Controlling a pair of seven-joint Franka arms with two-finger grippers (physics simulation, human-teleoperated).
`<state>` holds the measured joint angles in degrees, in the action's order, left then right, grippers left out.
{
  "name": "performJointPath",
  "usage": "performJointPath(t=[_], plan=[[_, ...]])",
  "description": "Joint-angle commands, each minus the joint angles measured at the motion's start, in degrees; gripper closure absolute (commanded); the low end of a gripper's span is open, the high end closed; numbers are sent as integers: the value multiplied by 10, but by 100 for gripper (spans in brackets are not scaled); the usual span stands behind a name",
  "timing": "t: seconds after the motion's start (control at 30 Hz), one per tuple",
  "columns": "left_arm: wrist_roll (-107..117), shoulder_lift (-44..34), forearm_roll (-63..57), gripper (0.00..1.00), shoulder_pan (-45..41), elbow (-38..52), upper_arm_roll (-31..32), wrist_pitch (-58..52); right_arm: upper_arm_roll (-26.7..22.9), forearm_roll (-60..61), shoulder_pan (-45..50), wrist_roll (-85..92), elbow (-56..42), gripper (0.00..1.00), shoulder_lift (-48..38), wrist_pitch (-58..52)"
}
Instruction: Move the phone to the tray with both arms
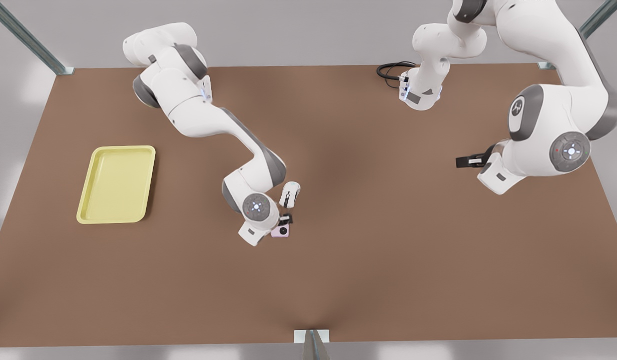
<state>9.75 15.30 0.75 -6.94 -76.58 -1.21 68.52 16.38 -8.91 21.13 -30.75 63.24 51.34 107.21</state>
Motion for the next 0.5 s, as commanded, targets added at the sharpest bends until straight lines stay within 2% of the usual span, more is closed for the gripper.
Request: performJointPath(t=[0.0, 0.47], plan=[[-111, 1, 0, 0, 0, 0, 0, -9, 0, 6, -3, -237, 9, 0, 2, 52], [-111, 4, 0, 0, 0, 3, 4, -8, 1, 14, -6, -5, 25, 0, 44, 72]])
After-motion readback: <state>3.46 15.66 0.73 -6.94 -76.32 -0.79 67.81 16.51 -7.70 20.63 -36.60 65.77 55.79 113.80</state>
